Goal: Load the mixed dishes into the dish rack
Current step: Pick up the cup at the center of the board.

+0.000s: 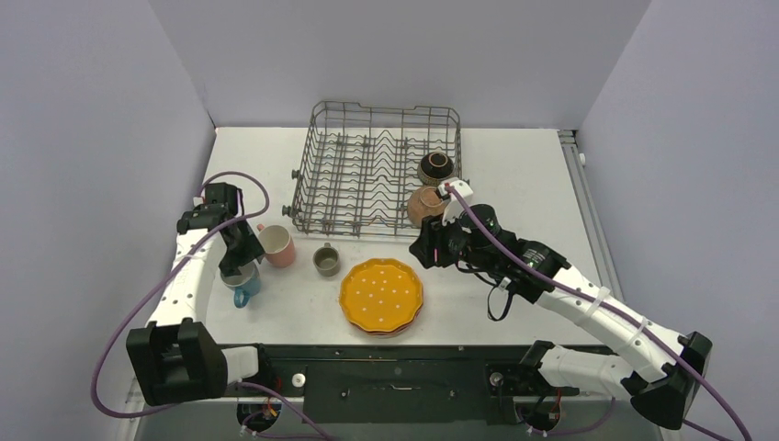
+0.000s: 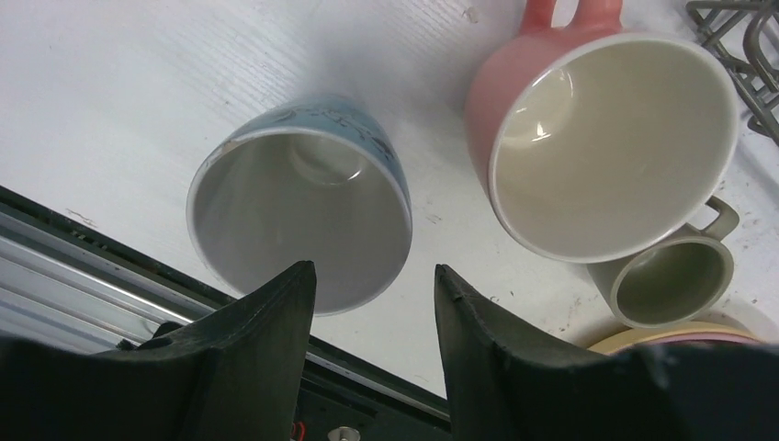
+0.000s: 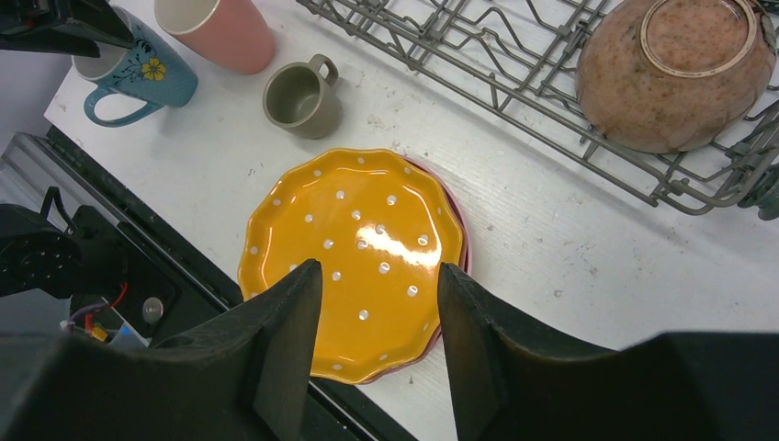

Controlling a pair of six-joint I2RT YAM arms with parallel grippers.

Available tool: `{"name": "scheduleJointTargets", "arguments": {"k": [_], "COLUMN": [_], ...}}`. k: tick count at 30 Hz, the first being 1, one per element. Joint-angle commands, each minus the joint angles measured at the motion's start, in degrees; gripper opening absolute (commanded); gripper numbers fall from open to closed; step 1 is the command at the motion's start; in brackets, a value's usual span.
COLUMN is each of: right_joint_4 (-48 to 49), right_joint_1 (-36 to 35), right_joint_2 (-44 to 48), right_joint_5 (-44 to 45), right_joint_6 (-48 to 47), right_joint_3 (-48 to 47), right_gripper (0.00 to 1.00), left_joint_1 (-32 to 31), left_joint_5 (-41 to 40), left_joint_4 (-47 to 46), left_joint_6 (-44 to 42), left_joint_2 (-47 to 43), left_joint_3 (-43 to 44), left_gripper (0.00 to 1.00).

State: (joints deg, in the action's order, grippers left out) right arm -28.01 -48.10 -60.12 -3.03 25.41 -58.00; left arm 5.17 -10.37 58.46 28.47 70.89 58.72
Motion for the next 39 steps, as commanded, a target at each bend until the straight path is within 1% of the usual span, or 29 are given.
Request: {"name": "scheduleJointTargets", "arguments": {"k": [1, 11, 16, 21, 24, 25, 26, 27, 36, 39], "right_joint_4": [3.58, 4.01, 3.57, 2.55, 2.07, 1.9, 1.68, 1.58, 1.03, 0.96], "right_joint_1": [-0.41, -0.5, -0.51, -0.63, -0.87, -0.91, -1.18, -1.24, -3.22, -4.13], "right_joint_2": [-0.7, -2.73, -3.24, -3.83, -3.68, -3.64, -3.44, -3.39, -2.14, -1.73], "right_joint_5": [-0.45, -1.03, -0.74, -0.65, -0.35, -0.24, 0.08, 0.23, 2.73, 2.85], "right_joint_6": [0.39, 0.55, 0.76, 1.02, 1.25, 1.28, 1.37, 1.38, 3.28, 3.59], "right_joint_3": [0.06, -0.63, -0.92, -1.99, -2.68, -2.84, -2.96, -3.07, -2.61, -2.56], "right_gripper": [0.45, 0.45, 0.44, 0.44, 0.44, 0.44, 0.43, 0.43, 0.43, 0.42], "left_joint_1": [1.4, 3.18, 3.27, 3.35, 3.32, 3.28, 3.29, 3.32, 3.32, 3.12], "left_joint_5": [1.07, 3.33, 4.49, 3.75, 3.18, 3.08, 2.99, 2.94, 3.67, 1.81], "left_joint_4": [-4.08, -8.5, -9.93, -10.44, -10.42, -10.43, -10.45, -10.57, -10.48, -9.47], "left_joint_6": [-1.0, -2.0, -2.06, -2.7, -3.24, -3.29, -3.43, -3.51, -4.07, -3.67], "left_joint_2": [1.62, 6.2, 7.93, 8.73, 8.76, 8.62, 8.4, 8.22, 4.64, 2.75], "left_joint_3": [0.17, -0.47, -0.44, -0.49, -0.73, -0.81, -0.95, -1.14, -2.48, -2.27], "left_gripper": [0.46, 0.38, 0.27, 0.22, 0.14, 0.09, 0.06, 0.01, 0.0, 0.0]}}
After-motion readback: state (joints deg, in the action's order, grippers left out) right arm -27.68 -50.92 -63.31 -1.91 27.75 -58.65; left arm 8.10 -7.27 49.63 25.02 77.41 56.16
